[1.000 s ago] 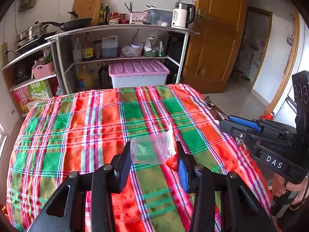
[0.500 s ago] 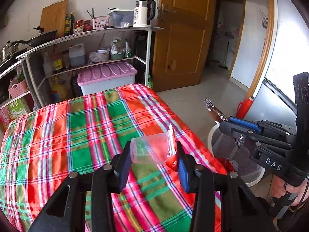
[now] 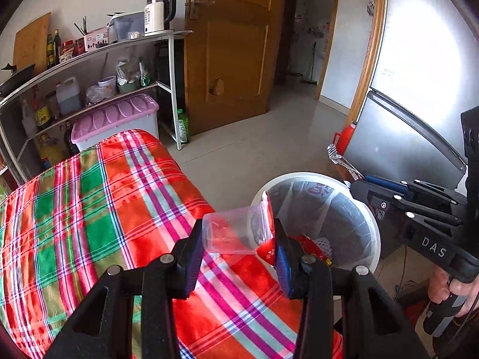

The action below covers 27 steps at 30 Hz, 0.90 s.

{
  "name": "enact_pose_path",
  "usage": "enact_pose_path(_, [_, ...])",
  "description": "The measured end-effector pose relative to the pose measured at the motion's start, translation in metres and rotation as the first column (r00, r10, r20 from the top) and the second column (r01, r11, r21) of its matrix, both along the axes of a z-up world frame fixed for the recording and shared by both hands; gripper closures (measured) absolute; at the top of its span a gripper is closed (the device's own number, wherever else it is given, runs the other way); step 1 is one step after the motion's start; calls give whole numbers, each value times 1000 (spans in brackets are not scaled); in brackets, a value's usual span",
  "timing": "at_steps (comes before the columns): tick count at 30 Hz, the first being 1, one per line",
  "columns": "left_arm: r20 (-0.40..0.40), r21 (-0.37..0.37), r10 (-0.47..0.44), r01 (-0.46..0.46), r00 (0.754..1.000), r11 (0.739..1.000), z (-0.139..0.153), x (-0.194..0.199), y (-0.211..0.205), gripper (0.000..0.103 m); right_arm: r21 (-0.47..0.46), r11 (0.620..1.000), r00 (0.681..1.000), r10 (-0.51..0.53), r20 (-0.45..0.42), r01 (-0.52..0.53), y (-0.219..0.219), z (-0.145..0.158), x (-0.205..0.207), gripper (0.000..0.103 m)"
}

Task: Collect trash
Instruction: 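Carry the brown stick and clear cup over the bin with both tools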

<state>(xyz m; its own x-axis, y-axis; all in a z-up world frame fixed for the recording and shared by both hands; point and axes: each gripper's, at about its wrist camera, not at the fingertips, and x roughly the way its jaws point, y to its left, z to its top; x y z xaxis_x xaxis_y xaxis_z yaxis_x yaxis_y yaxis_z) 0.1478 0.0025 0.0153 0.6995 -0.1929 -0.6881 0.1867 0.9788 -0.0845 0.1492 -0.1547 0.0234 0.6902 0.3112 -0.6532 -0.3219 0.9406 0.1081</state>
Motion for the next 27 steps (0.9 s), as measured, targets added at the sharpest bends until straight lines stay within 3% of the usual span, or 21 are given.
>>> enact_pose_path(10, [-48,16,-63,64,997,998,-15,15,-48,59,-20,996,996,-83,-31,82,-46,-13,-5,83])
enact_pose_path(14, [-64,54,-76,79,995,995,-26,18,-66,59,-38,993,991,-118,-62,116,-61,-25,-3,83])
enact_pose_path(18, [-117,64,-89,97,989,993,-43,22,-81,59,-71,987,984,-148,-99,142,-72,-42,-1,83])
enact_pose_path(27, [-166,78,-88,102,982,992,-58,24,-92,58,-99,979,967,-190,-169,175,-86,-69,10,83])
